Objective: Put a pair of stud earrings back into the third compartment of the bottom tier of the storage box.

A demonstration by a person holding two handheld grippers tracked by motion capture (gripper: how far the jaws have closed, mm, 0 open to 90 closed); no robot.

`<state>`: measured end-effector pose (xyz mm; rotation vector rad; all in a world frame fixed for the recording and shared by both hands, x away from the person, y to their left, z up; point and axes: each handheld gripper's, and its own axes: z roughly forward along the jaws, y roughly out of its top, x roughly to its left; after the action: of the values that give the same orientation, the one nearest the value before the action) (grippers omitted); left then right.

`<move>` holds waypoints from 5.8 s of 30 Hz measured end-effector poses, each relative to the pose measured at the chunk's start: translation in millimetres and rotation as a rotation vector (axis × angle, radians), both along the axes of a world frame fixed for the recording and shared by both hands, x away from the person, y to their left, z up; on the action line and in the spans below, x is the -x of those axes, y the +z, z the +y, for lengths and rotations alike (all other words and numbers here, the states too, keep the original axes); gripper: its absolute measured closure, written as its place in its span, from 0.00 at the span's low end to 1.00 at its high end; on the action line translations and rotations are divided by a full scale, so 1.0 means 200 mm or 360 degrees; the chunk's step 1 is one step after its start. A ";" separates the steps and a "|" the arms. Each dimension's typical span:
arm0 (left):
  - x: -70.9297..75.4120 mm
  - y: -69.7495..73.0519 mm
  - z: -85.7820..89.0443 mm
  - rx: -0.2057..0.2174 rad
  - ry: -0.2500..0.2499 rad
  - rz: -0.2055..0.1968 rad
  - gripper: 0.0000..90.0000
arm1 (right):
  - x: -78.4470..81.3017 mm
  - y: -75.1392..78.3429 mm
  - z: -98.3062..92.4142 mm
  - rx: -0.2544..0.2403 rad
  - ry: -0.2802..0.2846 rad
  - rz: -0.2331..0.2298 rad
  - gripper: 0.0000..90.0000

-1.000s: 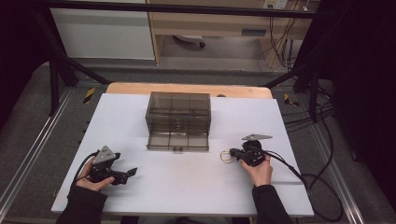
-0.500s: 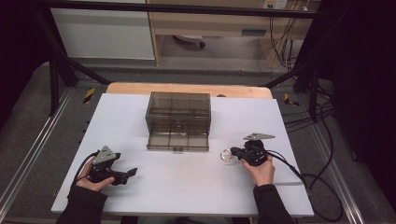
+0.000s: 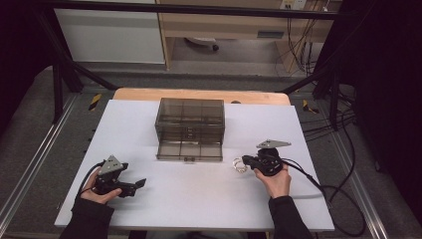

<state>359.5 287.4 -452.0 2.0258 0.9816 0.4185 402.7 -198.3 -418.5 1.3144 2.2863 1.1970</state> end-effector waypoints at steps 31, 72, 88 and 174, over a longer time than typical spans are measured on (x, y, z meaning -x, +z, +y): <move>0.00 -0.01 0.00 0.0001 -0.0008 0.0008 0.06 | -0.05 0.10 0.23 -0.0015 0.0113 -0.0058 0.96; 0.00 0.00 0.00 0.0012 -0.0011 -0.0003 0.06 | -0.26 0.05 0.43 0.0019 0.0032 -0.0094 0.96; 0.00 0.00 0.00 0.0015 -0.0011 -0.0004 0.06 | -0.31 -0.03 0.48 0.0106 0.0029 -0.0091 0.96; 0.00 0.00 0.00 0.0019 -0.0011 0.0005 0.06 | 0.00 -0.02 -0.09 0.0073 -0.0109 -0.0021 0.11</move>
<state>359.3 287.4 -452.1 2.0193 0.9769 0.4051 402.0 -215.5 -421.8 1.3529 2.2265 1.1216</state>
